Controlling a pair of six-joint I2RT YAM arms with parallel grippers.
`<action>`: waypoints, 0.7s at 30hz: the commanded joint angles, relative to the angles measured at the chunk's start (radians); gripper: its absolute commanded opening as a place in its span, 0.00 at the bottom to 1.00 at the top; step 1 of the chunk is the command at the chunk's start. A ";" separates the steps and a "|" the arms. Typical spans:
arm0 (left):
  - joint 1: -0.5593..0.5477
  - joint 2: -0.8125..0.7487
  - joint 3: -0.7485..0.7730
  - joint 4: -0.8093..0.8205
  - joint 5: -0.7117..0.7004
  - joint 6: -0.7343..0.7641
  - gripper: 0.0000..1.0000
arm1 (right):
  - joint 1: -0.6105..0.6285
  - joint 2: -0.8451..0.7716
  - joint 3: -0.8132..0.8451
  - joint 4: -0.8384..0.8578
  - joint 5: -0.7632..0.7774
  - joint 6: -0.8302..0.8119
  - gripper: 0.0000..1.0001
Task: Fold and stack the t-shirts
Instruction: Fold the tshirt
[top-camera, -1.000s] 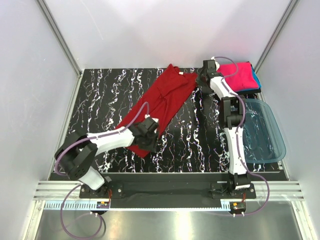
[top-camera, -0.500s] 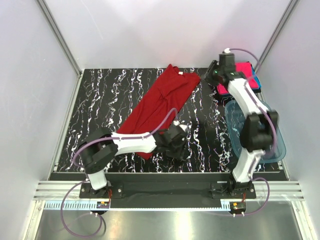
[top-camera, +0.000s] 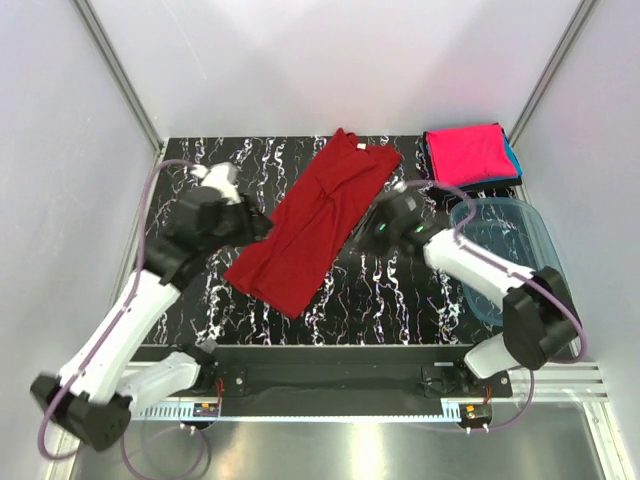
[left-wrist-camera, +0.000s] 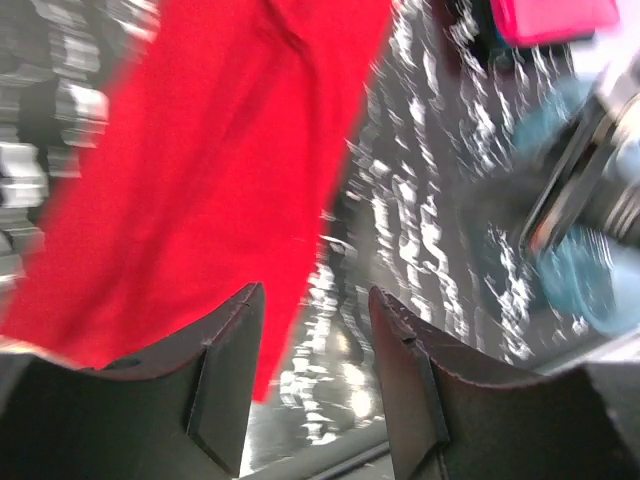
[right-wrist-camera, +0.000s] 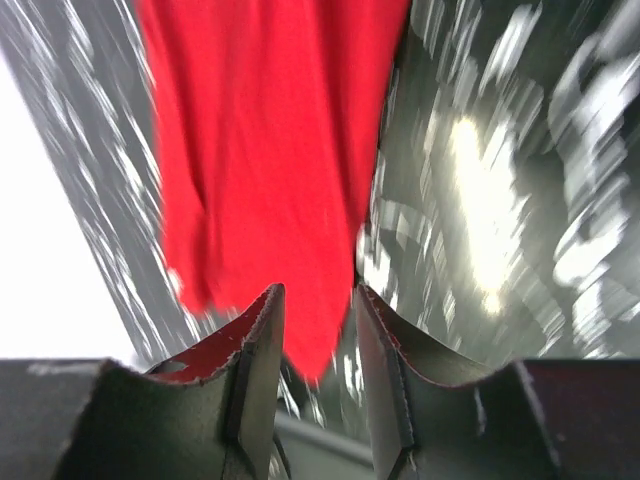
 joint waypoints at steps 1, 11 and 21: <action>0.123 -0.032 -0.026 -0.148 0.043 0.132 0.51 | 0.156 0.002 -0.058 0.113 0.082 0.202 0.42; 0.353 0.002 -0.076 -0.122 0.250 0.226 0.51 | 0.451 0.226 -0.061 0.182 0.108 0.302 0.43; 0.353 -0.024 -0.173 -0.041 0.307 0.220 0.55 | 0.566 0.348 -0.027 0.184 0.130 0.409 0.45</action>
